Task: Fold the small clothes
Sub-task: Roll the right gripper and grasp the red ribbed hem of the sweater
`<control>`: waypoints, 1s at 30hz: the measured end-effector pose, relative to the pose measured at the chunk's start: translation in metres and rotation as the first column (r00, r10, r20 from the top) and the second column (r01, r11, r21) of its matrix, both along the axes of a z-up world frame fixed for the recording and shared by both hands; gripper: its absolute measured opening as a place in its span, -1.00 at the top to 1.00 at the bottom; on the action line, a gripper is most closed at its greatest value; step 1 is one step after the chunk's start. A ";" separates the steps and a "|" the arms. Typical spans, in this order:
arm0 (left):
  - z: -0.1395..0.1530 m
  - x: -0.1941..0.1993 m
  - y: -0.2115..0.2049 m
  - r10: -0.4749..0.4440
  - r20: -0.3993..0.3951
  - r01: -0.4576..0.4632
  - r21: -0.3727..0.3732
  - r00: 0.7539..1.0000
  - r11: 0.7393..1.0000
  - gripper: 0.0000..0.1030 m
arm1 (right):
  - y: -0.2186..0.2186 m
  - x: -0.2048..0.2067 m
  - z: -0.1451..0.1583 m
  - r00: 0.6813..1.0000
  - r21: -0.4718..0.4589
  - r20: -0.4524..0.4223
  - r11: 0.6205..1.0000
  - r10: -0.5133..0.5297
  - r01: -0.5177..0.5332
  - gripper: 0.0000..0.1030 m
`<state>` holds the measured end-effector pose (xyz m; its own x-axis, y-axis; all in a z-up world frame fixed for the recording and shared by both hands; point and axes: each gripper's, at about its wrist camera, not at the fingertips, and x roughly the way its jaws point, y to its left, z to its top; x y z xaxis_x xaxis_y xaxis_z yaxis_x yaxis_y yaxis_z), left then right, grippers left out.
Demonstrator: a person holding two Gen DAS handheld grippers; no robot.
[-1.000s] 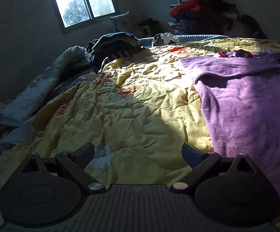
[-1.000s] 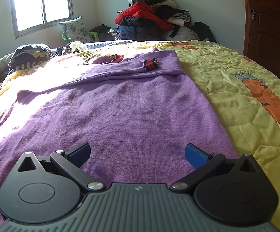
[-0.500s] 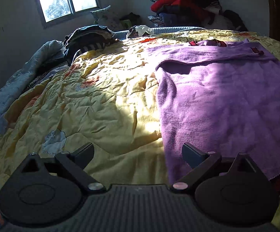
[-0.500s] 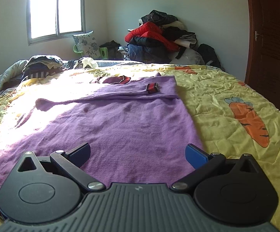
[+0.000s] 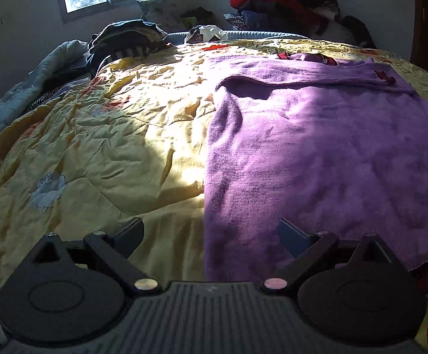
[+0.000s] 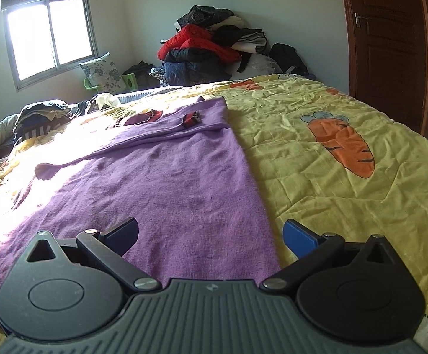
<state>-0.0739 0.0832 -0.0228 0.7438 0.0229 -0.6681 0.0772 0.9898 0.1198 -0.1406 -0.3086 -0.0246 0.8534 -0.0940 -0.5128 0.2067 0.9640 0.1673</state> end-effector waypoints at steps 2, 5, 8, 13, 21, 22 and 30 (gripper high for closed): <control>-0.001 0.000 0.000 -0.002 -0.004 0.002 0.001 1.000 1.000 -0.91 | 0.000 0.000 -0.001 1.000 0.001 -0.004 1.000 -0.001 0.001 -1.00; -0.003 -0.001 0.001 -0.005 -0.012 0.005 -0.006 1.000 1.000 -0.91 | 0.000 0.000 -0.003 1.000 -0.004 -0.012 1.000 0.002 -0.003 -1.00; -0.004 -0.001 0.003 -0.005 -0.020 0.005 -0.014 1.000 1.000 -0.91 | -0.001 -0.002 -0.005 1.000 -0.013 -0.020 1.000 0.004 -0.004 -1.00; -0.008 -0.001 0.010 -0.025 -0.072 0.018 -0.092 0.997 0.996 -0.91 | -0.010 -0.009 -0.005 0.999 -0.008 -0.032 1.000 0.007 -0.007 -1.00; -0.012 -0.006 0.031 -0.096 -0.087 0.070 -0.263 0.992 0.962 -0.91 | -0.049 -0.030 -0.010 0.998 0.141 -0.036 0.989 0.042 -0.037 -0.98; -0.011 -0.007 0.032 -0.107 -0.088 0.079 -0.277 0.990 0.957 -0.92 | -0.053 -0.032 -0.011 0.998 0.157 -0.042 0.987 0.047 -0.040 -0.90; -0.013 -0.013 0.043 -0.231 -0.066 0.193 -0.360 0.971 0.913 -1.00 | -0.070 -0.043 -0.024 0.983 0.353 -0.057 0.925 0.174 -0.143 -0.42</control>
